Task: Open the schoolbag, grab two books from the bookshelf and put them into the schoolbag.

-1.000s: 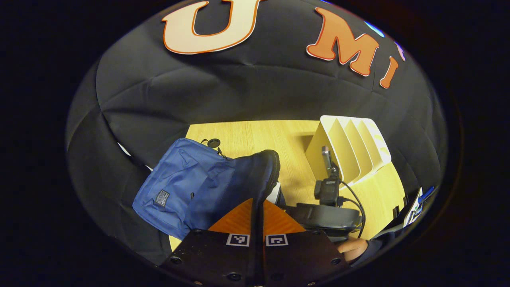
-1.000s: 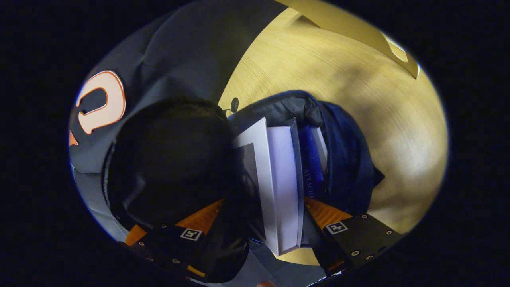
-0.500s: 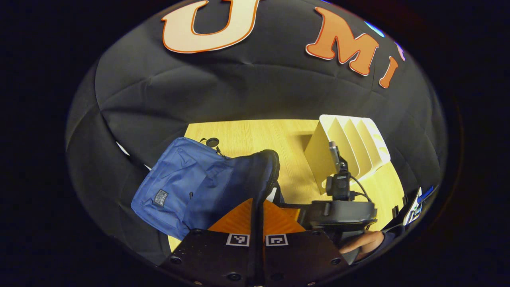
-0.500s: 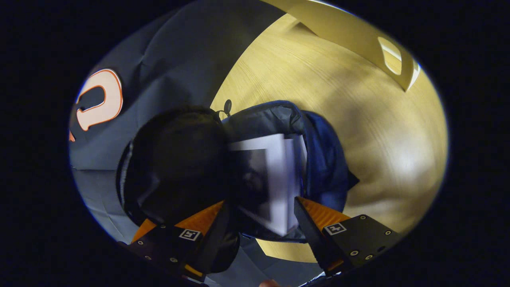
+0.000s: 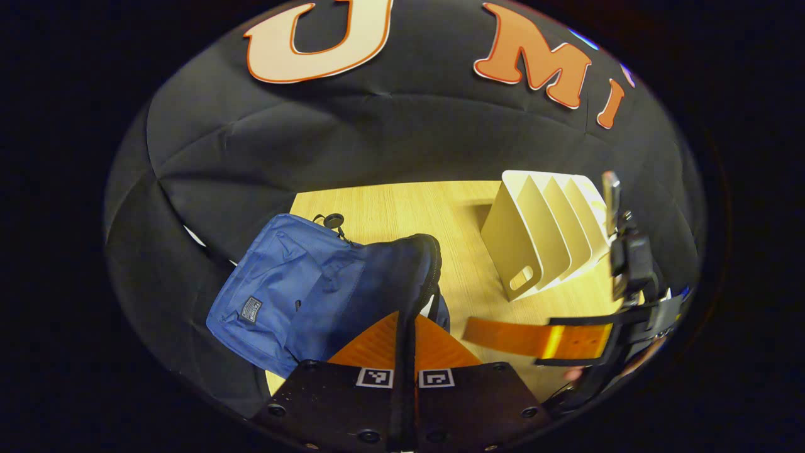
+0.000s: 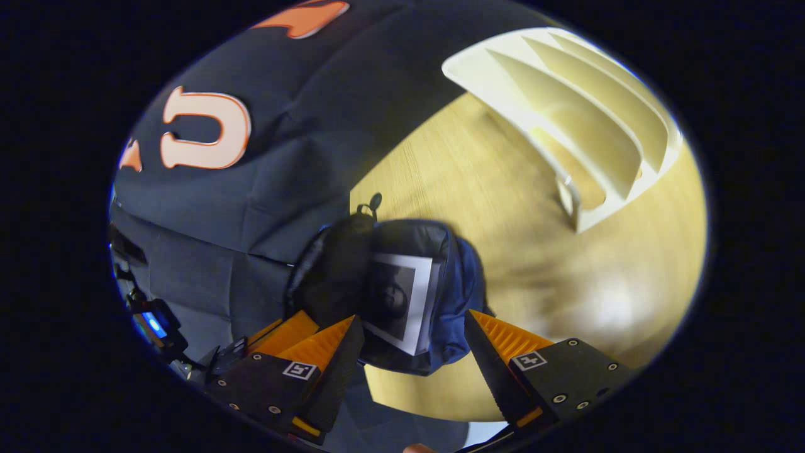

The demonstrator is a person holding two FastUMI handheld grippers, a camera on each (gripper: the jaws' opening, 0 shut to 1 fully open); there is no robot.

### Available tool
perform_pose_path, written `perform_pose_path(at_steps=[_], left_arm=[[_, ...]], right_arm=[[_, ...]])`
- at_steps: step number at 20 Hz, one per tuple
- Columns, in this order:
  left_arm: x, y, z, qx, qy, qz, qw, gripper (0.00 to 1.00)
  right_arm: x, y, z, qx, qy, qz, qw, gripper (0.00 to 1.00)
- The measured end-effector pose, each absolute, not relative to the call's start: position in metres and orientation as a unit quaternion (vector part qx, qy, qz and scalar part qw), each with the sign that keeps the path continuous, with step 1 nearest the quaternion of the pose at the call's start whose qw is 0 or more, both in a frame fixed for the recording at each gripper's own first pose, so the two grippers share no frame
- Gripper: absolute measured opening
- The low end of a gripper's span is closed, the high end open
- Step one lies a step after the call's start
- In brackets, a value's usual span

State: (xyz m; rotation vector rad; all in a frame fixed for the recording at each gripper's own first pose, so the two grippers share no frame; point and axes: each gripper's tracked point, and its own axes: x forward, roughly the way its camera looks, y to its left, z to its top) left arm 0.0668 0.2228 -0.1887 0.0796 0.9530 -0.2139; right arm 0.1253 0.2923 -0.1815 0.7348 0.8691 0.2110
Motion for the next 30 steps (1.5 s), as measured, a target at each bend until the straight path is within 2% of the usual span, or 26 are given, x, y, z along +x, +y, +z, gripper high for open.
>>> perform_pose_path(at_steps=[4,6,16,17,23,28,30], left_arm=[[0.055,0.212,-0.2,0.064,0.465,-0.097,0.878,0.01],[0.055,0.209,-0.201,0.074,0.463,-0.088,0.879,0.01],[0.041,0.191,-0.214,0.118,0.459,-0.035,0.88,0.02],[0.041,0.188,-0.214,0.117,0.457,-0.03,0.881,0.0],[0.034,0.144,-0.203,0.085,0.436,-0.04,0.895,0.23],[0.046,0.083,-0.162,0.08,0.358,-0.072,0.927,0.21],[0.051,0.062,-0.138,0.078,0.314,-0.08,0.943,0.31]], right_arm=[[0.125,0.216,-0.142,0.266,0.341,0.077,0.898,0.96],[0.122,0.18,-0.127,0.236,0.315,0.062,0.917,0.96],[0.119,0.047,-0.063,0.145,0.22,-0.013,0.965,0.96],[0.118,0.036,-0.057,0.14,0.212,-0.018,0.967,0.96],[0.103,-0.006,-0.042,0.124,0.202,-0.031,0.971,0.96],[0.087,-0.023,-0.029,0.086,0.181,-0.027,0.979,0.96],[0.084,-0.028,-0.021,0.078,0.167,-0.033,0.982,0.96]])
